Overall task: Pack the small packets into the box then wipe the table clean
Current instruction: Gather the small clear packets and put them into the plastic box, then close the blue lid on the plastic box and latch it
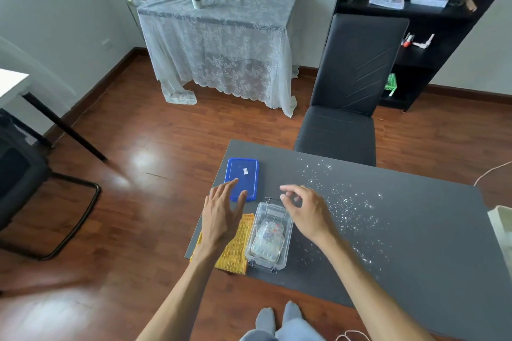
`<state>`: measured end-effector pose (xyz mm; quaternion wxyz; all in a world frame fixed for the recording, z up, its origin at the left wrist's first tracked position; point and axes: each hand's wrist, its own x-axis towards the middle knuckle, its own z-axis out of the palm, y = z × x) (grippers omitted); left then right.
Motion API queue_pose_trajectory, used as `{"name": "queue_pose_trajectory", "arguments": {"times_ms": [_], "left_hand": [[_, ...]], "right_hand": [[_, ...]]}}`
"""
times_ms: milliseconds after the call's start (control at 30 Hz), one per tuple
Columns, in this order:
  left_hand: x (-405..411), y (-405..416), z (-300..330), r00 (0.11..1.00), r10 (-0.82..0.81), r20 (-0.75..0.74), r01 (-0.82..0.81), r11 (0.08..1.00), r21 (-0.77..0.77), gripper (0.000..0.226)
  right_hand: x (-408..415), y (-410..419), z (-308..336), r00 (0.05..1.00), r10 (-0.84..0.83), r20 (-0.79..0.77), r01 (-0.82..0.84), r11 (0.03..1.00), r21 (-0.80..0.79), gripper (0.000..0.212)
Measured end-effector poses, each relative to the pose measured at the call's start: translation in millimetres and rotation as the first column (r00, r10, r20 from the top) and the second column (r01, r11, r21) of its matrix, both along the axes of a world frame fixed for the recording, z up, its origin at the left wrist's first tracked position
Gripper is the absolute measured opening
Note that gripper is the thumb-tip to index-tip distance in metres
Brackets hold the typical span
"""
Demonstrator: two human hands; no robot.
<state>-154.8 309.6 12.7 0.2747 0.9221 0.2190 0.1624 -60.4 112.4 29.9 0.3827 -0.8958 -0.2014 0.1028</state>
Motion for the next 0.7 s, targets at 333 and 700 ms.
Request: {"name": "queue_pose_trajectory", "arguments": {"times_ms": [333, 700], "left_hand": [[32, 34, -12, 0.966, 0.017, -0.258, -0.024, 0.999, -0.024, 0.050], [55, 81, -54, 0.907, -0.089, -0.412, 0.033, 0.990, -0.140, 0.036]], "right_hand": [[47, 67, -19, 0.976, 0.039, -0.212, -0.075, 0.984, -0.164, 0.034], [66, 130, -57, 0.997, -0.057, -0.047, 0.020, 0.823, -0.567, 0.028]]}}
